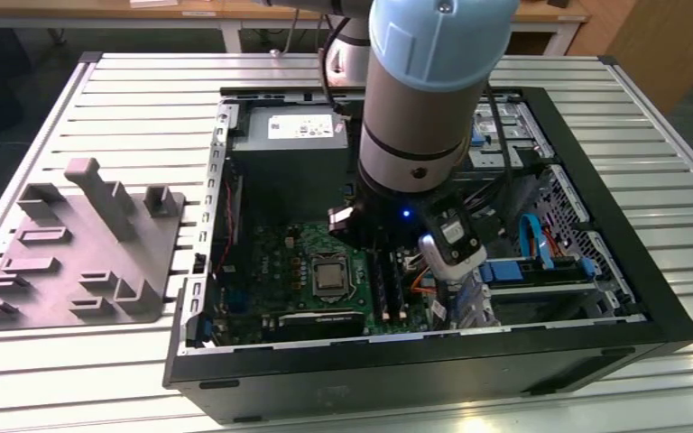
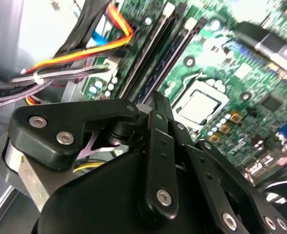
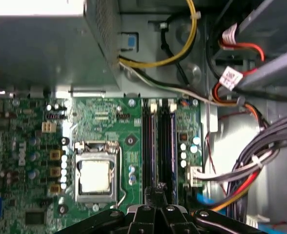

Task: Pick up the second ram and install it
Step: 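Press down the second ram until it locks into place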

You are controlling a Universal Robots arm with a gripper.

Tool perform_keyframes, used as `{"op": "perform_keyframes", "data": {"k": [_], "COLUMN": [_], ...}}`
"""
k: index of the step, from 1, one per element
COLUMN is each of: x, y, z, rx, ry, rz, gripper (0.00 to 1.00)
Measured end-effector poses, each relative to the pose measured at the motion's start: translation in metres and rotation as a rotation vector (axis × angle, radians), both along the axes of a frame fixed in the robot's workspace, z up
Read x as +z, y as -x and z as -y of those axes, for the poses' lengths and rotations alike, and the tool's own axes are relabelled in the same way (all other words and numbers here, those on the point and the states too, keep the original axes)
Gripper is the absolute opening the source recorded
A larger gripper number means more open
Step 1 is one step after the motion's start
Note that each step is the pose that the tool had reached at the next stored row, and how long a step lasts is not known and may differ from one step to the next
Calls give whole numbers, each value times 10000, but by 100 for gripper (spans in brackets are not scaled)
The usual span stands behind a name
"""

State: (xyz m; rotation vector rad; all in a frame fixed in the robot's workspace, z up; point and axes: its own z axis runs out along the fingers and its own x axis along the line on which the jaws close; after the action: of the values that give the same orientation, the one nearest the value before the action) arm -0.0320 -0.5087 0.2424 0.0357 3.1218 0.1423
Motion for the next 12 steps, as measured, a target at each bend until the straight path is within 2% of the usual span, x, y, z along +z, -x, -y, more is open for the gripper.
{"op": "perform_keyframes", "data": {"k": [2,4,9,12], "x": [-1,-1,47,47], "y": [0,0,0,-15], "z": [-53,-82,-84,-84], "rx": [-1,-1,-1,-1], "ry": [-1,0,1,-3], "rz": [1,1,0,-2], "gripper": [10,10,10,10]}}
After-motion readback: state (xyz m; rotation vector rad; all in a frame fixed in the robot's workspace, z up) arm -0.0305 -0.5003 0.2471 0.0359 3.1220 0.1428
